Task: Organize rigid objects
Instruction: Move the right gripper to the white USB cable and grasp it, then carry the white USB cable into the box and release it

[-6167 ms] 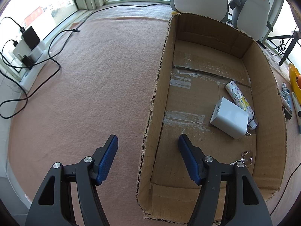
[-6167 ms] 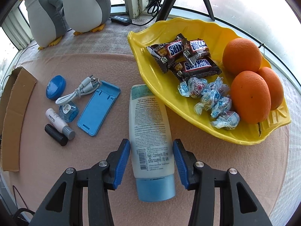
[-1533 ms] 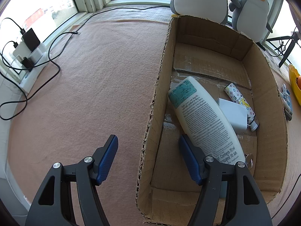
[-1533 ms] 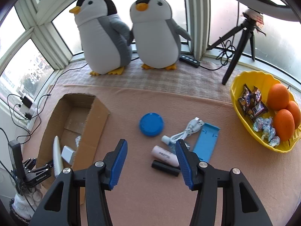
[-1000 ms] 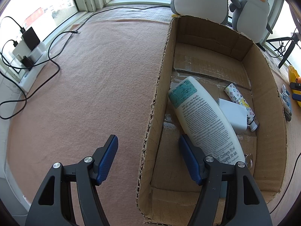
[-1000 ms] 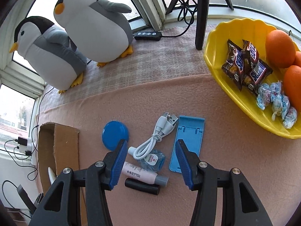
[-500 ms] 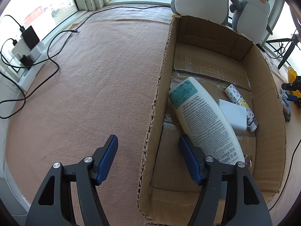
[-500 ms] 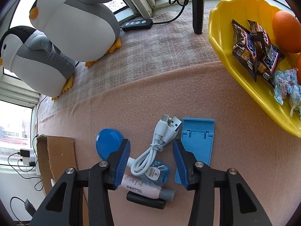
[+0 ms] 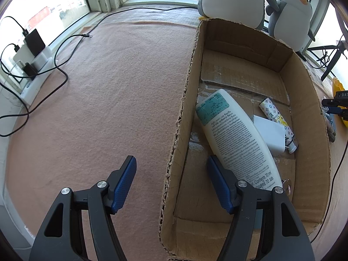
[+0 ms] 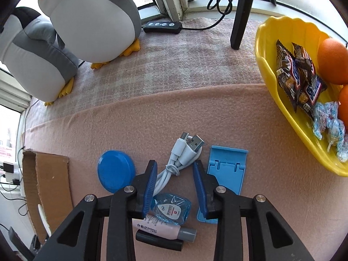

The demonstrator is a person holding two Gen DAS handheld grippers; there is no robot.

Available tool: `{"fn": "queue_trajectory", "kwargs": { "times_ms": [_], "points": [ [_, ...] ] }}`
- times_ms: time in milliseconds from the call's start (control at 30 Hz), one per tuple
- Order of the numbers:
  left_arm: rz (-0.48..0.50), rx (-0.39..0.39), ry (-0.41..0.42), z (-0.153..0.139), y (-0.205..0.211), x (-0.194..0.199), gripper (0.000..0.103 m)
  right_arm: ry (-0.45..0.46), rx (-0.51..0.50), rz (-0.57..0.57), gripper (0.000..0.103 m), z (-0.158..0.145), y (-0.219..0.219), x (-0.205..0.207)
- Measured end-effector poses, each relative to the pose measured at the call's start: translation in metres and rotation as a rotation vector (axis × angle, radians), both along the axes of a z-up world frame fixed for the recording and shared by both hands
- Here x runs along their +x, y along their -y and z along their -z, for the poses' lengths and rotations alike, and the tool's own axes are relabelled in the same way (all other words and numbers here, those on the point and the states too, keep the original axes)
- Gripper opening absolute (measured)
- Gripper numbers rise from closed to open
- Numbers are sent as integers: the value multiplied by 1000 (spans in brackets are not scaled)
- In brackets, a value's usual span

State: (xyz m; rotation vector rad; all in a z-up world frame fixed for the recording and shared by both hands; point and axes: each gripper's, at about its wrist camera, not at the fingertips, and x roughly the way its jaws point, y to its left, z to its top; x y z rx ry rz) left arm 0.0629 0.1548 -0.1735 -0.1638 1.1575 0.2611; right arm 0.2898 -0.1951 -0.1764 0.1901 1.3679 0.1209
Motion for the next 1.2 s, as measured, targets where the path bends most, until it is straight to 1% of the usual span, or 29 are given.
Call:
{"fn": "queue_trajectory", "kwargs": {
  "times_ms": [133,233,300,367,400,533,667,800,867,967,1200],
  "points": [
    [-1,-1,1,0,0,0,69,9,-99,-42,25,0,-18,4],
    [-2,-6,3,0,0,-1,69,27,-172,-102,22,2,-33,5],
    [-2,-8,4,0,0,-1,69,39,-194,-135,17,2,-40,4],
    [-2,-8,5,0,-1,-1,69,43,-176,-136,17,3,-41,3],
    [-2,-8,5,0,-1,-1,69,46,-151,-123,15,3,-38,3],
    [-1,-8,4,0,-1,-1,69,54,3,-62,14,0,-8,-1],
    [-2,-5,4,1,-1,-1,69,62,99,4,14,-1,16,-3],
    [-3,-10,4,1,-1,-1,69,86,149,33,14,-14,32,-10],
    [-3,-9,4,1,-2,0,69,111,154,13,14,-26,28,-16],
    [-3,-9,5,1,-2,0,69,148,162,-46,14,-46,10,-27],
    [0,-7,5,2,-2,-1,69,217,196,-198,14,-87,-49,-57]
  ]
}}
